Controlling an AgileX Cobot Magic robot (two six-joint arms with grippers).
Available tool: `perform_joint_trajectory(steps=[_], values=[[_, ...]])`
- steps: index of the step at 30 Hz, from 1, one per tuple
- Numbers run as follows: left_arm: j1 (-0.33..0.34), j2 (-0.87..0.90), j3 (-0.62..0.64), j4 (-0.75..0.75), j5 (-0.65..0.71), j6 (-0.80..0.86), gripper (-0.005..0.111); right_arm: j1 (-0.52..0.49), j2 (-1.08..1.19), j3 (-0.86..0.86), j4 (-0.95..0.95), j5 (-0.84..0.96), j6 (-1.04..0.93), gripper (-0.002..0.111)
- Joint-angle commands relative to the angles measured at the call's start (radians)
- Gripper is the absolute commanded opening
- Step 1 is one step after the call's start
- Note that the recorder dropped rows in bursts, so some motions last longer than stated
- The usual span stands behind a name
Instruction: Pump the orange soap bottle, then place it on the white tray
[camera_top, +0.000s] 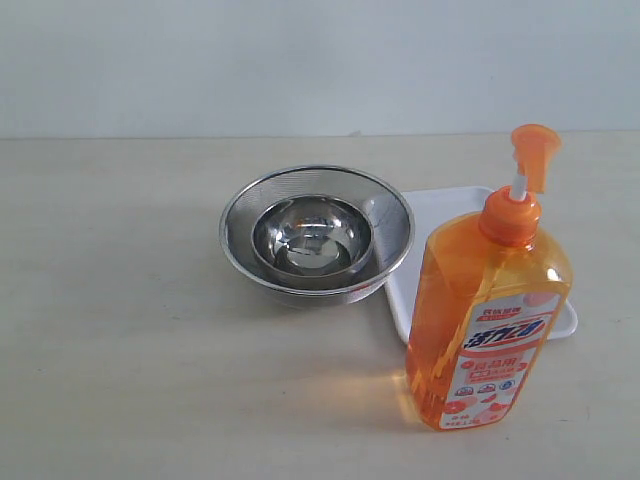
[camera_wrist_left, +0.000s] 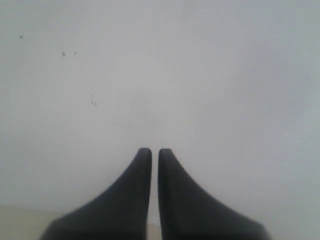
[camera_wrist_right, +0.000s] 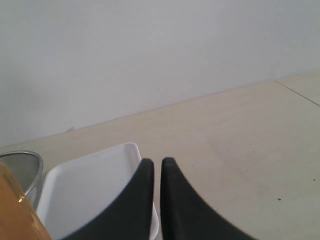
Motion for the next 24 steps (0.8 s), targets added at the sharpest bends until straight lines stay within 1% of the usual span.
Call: perform_joint_trajectory(steps=[1, 2, 3, 4, 5, 6, 7, 8, 9, 10, 11, 12, 13, 15, 16, 18, 19, 22, 23, 24], values=[[-0.005, 0.204, -0.198, 0.013, -0.004, 0.100, 0.005, -0.005, -0.005, 0.000, 0.002, 0.001, -0.002, 0.001], [-0.005, 0.255, -0.254, 0.011, 0.010, 0.100, 0.005, -0.005, -0.005, 0.000, 0.002, 0.001, -0.002, 0.001], [-0.005, 0.391, -0.346, 0.005, 0.046, 0.111, 0.005, -0.005, -0.005, 0.000, 0.002, 0.001, -0.002, 0.001], [-0.007, 0.442, -0.369, -0.003, 0.053, 0.149, 0.005, -0.005, -0.005, 0.000, 0.002, 0.001, -0.002, 0.001], [-0.020, 0.554, -0.386, -0.093, 0.044, 0.290, 0.005, -0.005, -0.005, 0.000, 0.002, 0.001, -0.002, 0.001], [-0.027, 0.596, -0.386, -0.152, 0.042, 0.374, 0.005, -0.005, -0.005, 0.000, 0.002, 0.001, -0.002, 0.001], [-0.041, 0.692, -0.370, -0.325, 0.050, 0.602, 0.005, -0.005, -0.005, 0.000, 0.002, 0.001, -0.002, 0.001], [-0.052, 0.736, -0.362, -0.454, 0.050, 0.713, 0.005, -0.005, -0.005, 0.000, 0.002, 0.001, -0.002, 0.001], [-0.061, 0.814, -0.349, -0.802, 0.135, 1.086, 0.005, -0.005, -0.005, 0.000, 0.002, 0.001, -0.002, 0.001], [-0.061, 0.864, -0.332, -0.914, 0.320, 1.332, 0.005, -0.005, -0.005, 0.000, 0.002, 0.001, -0.002, 0.001], [-0.061, 0.901, -0.335, -0.914, 0.485, 1.375, 0.005, -0.005, -0.005, 0.000, 0.002, 0.001, -0.002, 0.001], [-0.061, 0.942, -0.336, -0.914, 0.587, 1.406, 0.005, -0.005, -0.005, 0.000, 0.002, 0.001, -0.002, 0.001], [-0.061, 0.961, -0.327, -0.914, 0.638, 1.405, 0.005, -0.005, -0.005, 0.000, 0.002, 0.001, -0.002, 0.001], [-0.061, 0.980, -0.291, -0.914, 0.759, 1.501, 0.005, -0.005, -0.005, 0.000, 0.002, 0.001, -0.002, 0.001], [-0.061, 0.990, -0.282, -0.914, 0.855, 1.562, 0.005, -0.005, -0.005, 0.000, 0.002, 0.001, -0.002, 0.001], [-0.061, 1.023, -0.280, -0.914, 1.034, 1.565, 0.005, -0.005, -0.005, 0.000, 0.002, 0.001, -0.002, 0.001], [-0.082, 1.055, -0.280, -0.914, 1.084, 1.585, 0.005, -0.005, -0.005, 0.000, 0.002, 0.001, -0.002, 0.001], [-0.129, 1.118, -0.282, -0.914, 1.049, 1.654, 0.005, -0.005, -0.005, 0.000, 0.002, 0.001, -0.002, 0.001], [-0.143, 1.139, -0.282, -0.914, 1.043, 1.659, 0.006, -0.005, -0.005, 0.000, 0.002, 0.001, -0.002, 0.001], [-0.161, 1.166, -0.282, -0.914, 1.038, 1.661, 0.011, -0.005, -0.005, 0.000, 0.002, 0.001, -0.002, 0.001]])
